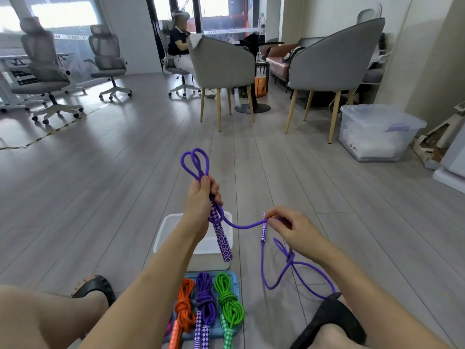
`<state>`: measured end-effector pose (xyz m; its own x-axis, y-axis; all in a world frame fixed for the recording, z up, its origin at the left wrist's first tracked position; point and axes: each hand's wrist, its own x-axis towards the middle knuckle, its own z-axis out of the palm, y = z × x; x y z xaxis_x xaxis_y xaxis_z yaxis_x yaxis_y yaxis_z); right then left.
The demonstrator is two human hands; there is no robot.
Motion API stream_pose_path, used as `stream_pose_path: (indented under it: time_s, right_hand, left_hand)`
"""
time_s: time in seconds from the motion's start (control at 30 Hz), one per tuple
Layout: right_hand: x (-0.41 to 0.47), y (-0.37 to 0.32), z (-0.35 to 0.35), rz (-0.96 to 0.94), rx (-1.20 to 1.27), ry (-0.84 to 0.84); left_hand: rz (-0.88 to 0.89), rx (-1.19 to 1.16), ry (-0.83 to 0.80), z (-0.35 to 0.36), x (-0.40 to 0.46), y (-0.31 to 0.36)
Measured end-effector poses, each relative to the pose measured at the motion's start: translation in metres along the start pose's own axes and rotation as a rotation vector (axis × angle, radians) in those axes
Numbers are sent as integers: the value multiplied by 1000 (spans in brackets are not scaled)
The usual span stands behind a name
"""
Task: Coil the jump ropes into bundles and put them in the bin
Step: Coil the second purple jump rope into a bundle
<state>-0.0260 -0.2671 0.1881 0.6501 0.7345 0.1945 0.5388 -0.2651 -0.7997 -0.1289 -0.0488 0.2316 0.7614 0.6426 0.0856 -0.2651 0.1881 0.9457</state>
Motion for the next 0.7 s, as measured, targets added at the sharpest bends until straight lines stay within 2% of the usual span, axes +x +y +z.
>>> stream_pose_path:
  time_s: [0.17, 0.37, 0.5, 0.6, 0.7]
  right_hand:
    - [5, -30, -7, -253, -132, -111]
    - [9, -42, -1, -388, -108, 13]
    - [7, -35, 1, -288, -155, 122]
    - [5, -34, 1, -230, -144, 164]
    - [6, -36, 0, -229, -81, 185]
  left_hand:
    - [1, 232, -191, 10, -12, -16]
    - [-173, 317, -449, 28, -32, -30]
    - [-284, 284, -618, 32, -42, -32]
    - [-354, 148, -738, 27, -41, -32]
    - [-409, 38, -791, 24, -38, -25]
